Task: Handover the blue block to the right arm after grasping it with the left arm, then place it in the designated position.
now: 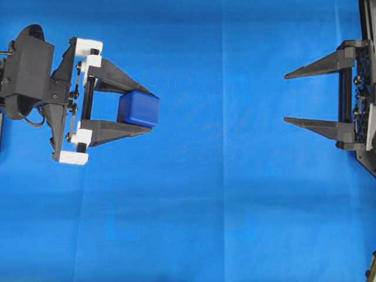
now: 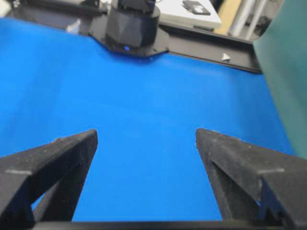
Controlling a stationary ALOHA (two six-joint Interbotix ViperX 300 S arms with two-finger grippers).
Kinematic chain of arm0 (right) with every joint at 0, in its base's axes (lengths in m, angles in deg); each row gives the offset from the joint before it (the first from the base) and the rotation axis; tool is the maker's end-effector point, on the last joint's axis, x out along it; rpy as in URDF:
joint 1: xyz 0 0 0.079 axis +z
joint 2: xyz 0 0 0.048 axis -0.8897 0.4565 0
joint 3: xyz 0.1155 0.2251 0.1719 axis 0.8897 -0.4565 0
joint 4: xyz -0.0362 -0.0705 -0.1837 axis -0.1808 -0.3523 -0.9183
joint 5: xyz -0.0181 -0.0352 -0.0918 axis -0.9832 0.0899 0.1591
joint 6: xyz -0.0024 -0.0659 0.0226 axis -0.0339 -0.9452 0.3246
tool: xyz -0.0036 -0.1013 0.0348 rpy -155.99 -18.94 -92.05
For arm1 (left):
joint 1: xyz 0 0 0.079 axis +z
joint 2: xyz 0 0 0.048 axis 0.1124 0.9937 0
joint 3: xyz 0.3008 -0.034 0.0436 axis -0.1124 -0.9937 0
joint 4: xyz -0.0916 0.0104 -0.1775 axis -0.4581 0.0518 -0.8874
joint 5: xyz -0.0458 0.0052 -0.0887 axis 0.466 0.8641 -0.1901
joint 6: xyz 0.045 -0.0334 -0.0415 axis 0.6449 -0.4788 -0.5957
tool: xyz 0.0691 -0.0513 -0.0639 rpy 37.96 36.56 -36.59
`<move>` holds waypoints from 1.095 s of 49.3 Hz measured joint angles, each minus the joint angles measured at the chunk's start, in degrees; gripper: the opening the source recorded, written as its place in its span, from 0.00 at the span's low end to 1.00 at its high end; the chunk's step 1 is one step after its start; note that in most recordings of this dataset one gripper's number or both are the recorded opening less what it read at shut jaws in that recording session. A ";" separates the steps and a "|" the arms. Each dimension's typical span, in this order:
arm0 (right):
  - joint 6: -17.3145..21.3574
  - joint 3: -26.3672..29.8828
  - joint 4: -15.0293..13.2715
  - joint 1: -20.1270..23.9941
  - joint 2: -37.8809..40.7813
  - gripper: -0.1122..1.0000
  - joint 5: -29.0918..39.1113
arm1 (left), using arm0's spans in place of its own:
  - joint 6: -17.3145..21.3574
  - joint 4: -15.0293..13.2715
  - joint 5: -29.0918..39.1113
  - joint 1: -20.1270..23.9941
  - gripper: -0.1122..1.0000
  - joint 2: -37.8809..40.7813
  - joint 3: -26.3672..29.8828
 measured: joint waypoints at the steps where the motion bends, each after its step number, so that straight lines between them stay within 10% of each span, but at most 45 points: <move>1: -0.26 0.26 -0.53 0.00 -0.09 0.97 0.35 | 0.00 0.00 0.00 0.00 0.51 0.00 -0.09; 35: -24.08 3.52 -33.13 0.97 0.18 0.95 -3.34 | -1.14 -0.18 -0.18 0.09 0.51 0.00 0.00; 54: -25.31 3.52 -42.89 1.76 0.97 0.95 -5.27 | -1.14 -0.09 -0.18 0.00 0.51 0.00 -0.09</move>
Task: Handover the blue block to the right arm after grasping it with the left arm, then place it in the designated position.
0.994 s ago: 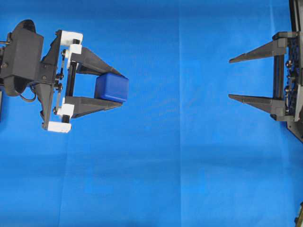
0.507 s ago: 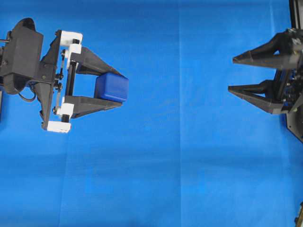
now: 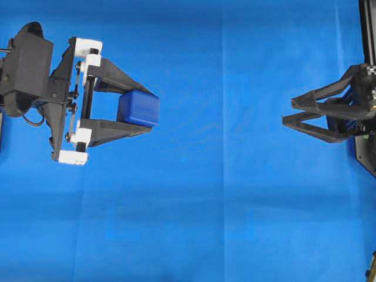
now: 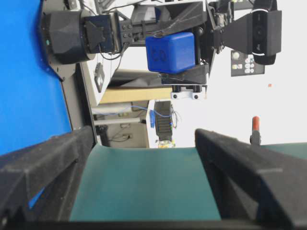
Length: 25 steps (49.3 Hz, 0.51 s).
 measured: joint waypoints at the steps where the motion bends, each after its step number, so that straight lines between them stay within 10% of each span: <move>1: 0.00 -0.09 0.00 0.00 0.00 0.95 -0.09 | 0.00 -0.09 0.00 0.09 0.51 -0.09 0.09; 25: -0.09 0.00 -0.18 0.09 0.00 0.95 -0.35 | 0.00 -0.09 -0.09 0.00 0.51 -0.09 0.00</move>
